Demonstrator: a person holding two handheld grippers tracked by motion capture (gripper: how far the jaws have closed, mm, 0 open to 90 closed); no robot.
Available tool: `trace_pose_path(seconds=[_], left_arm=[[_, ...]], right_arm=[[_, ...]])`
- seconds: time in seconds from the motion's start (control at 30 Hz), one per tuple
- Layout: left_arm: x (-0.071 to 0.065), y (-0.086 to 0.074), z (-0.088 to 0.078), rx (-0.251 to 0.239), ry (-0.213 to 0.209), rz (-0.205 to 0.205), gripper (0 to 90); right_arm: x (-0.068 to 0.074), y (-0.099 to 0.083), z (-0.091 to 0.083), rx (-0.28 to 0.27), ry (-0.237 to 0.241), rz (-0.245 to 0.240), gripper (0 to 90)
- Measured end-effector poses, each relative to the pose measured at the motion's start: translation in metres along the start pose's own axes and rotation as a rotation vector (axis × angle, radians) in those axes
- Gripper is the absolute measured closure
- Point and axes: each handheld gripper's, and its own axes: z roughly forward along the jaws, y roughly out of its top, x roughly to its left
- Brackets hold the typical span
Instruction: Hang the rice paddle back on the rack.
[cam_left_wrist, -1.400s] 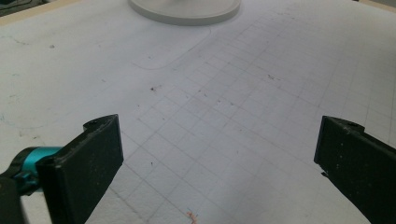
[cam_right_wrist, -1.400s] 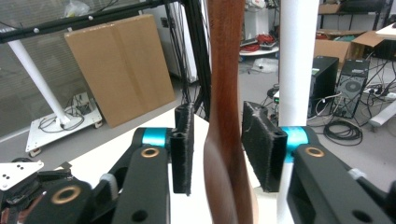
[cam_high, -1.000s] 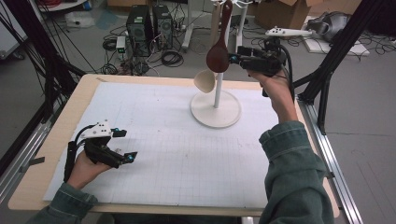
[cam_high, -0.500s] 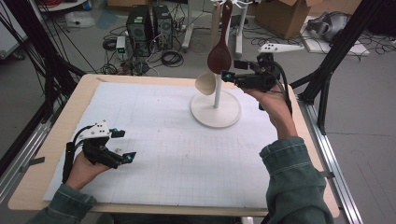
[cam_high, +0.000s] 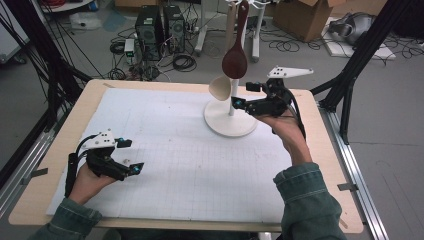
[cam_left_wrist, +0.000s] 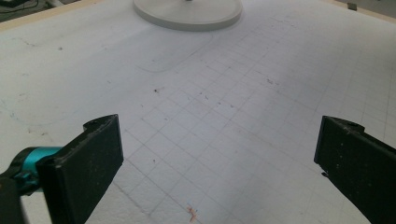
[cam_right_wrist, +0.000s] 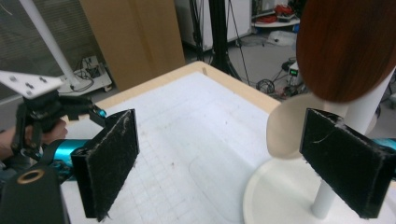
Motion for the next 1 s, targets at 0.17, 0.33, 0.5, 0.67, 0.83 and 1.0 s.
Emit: trace_pose_path(seconds=[0.17,0.33,0.5,0.67,0.83,1.0], left_arm=[[0.000,0.000,0.000,-0.001,0.000,-0.003,1.7],[0.000,0.000,0.000,-0.002,-0.001,0.001,1.7],[0.000,0.000,0.000,-0.001,-0.001,0.000,1.7],[0.000,0.000,0.000,-0.001,-0.003,0.001,1.7],[0.001,0.001,0.000,-0.002,-0.001,0.004,1.7],[0.001,0.000,0.000,-0.005,0.000,-0.003,1.7]], right_arm=[[0.002,-0.020,0.004,0.027,-0.004,0.009,9.9],[0.005,-0.038,0.005,0.053,-0.005,0.016,9.8],[0.008,-0.053,0.001,0.064,-0.002,0.027,9.8],[0.011,-0.067,-0.003,0.066,0.009,0.034,10.0],[0.014,-0.078,-0.006,0.077,0.004,0.046,9.9],[0.014,-0.091,-0.009,0.084,-0.009,0.051,9.9]])
